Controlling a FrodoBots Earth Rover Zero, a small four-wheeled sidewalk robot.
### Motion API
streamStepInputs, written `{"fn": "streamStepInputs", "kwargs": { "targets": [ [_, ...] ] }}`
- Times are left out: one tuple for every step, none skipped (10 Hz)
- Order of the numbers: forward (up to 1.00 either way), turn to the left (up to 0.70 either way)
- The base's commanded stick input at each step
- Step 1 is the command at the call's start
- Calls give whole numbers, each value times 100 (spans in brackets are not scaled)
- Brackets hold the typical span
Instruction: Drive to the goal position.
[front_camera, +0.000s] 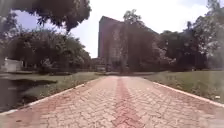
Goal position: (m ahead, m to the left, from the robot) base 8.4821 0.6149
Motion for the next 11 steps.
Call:
{"fn": "streamStepInputs", "kwargs": {
  "targets": [
    [70, 0],
    [70, -1],
    [70, -8],
    [70, -35],
    [70, -35],
    [70, -28],
    [70, -10],
    [70, 0],
    [70, 0],
    [70, 0],
    [70, 0]
  ]
}}
